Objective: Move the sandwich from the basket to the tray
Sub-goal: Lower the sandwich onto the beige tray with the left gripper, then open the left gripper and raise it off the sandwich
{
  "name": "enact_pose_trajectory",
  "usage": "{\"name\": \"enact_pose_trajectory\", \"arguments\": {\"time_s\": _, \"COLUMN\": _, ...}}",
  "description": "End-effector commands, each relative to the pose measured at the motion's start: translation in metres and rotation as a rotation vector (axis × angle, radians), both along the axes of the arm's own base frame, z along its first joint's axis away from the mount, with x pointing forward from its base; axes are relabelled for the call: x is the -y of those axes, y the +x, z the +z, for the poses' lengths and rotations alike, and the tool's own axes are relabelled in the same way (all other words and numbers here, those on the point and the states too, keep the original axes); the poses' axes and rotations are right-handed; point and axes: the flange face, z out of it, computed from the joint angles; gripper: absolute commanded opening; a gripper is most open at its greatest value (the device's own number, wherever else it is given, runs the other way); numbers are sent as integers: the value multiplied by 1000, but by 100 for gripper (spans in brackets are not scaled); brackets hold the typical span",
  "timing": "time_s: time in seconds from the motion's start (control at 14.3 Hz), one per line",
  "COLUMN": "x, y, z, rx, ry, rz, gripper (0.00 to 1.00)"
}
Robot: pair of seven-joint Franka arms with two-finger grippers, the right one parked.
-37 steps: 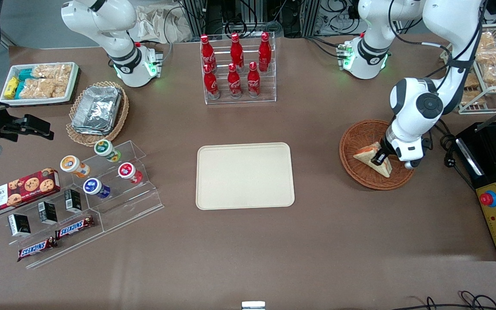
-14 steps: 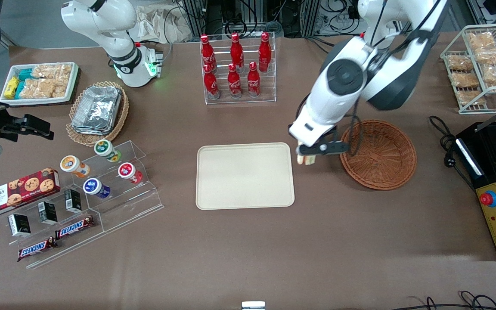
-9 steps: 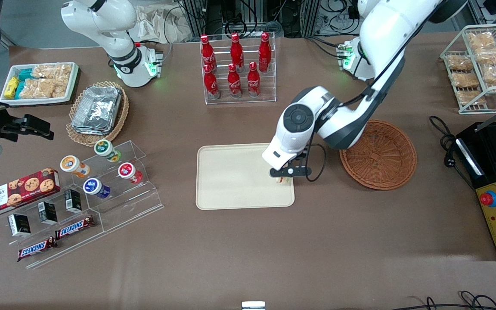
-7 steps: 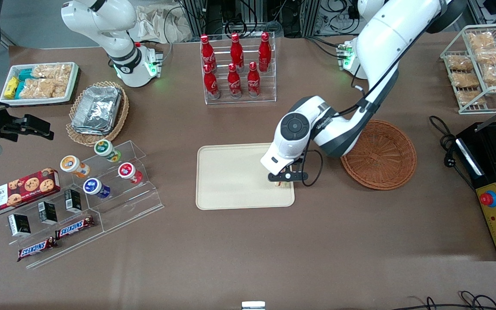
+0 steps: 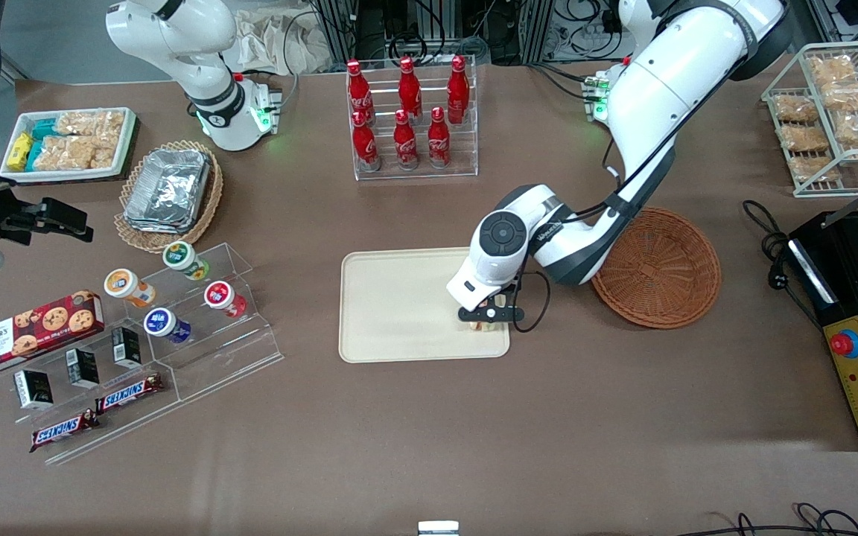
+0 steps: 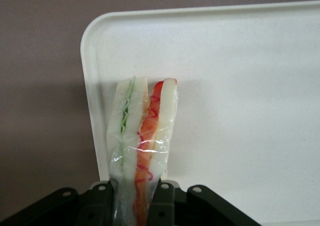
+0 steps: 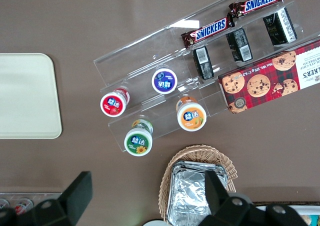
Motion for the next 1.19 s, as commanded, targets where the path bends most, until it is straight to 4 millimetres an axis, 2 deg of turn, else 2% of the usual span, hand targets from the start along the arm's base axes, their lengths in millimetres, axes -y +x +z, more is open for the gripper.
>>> {"name": "enact_pose_trajectory", "arguments": {"time_s": 0.0, "x": 16, "y": -2, "z": -4, "rx": 26, "ry": 7, "rz": 18, "gripper": 100}}
{"name": "enact_pose_trajectory", "arguments": {"time_s": 0.14, "x": 18, "y": -1, "z": 0, "rx": 32, "ry": 6, "rz": 78, "gripper": 100}}
{"name": "enact_pose_trajectory", "arguments": {"time_s": 0.28, "x": 22, "y": 17, "z": 25, "rx": 74, "ry": -29, "rz": 118, "gripper": 100}}
{"name": "enact_pose_trajectory", "arguments": {"time_s": 0.42, "x": 21, "y": 24, "z": 42, "rx": 94, "ry": -28, "rz": 127, "gripper": 100}}
{"name": "enact_pose_trajectory", "arguments": {"time_s": 0.56, "x": 10, "y": 27, "z": 84, "rx": 115, "ry": 18, "rz": 140, "gripper": 100}}
{"name": "enact_pose_trajectory", "arguments": {"time_s": 0.63, "x": 6, "y": 30, "z": 115, "rx": 131, "ry": 37, "rz": 149, "gripper": 100}}
{"name": "enact_pose_trajectory", "arguments": {"time_s": 0.77, "x": -6, "y": 35, "z": 167, "rx": 168, "ry": 61, "rz": 170, "gripper": 100}}
{"name": "enact_pose_trajectory", "arguments": {"time_s": 0.91, "x": -62, "y": 60, "z": 218, "rx": 195, "ry": 38, "rz": 277, "gripper": 100}}
{"name": "enact_pose_trajectory", "arguments": {"time_s": 1.12, "x": -136, "y": 60, "z": 297, "rx": 168, "ry": 38, "rz": 289, "gripper": 100}}
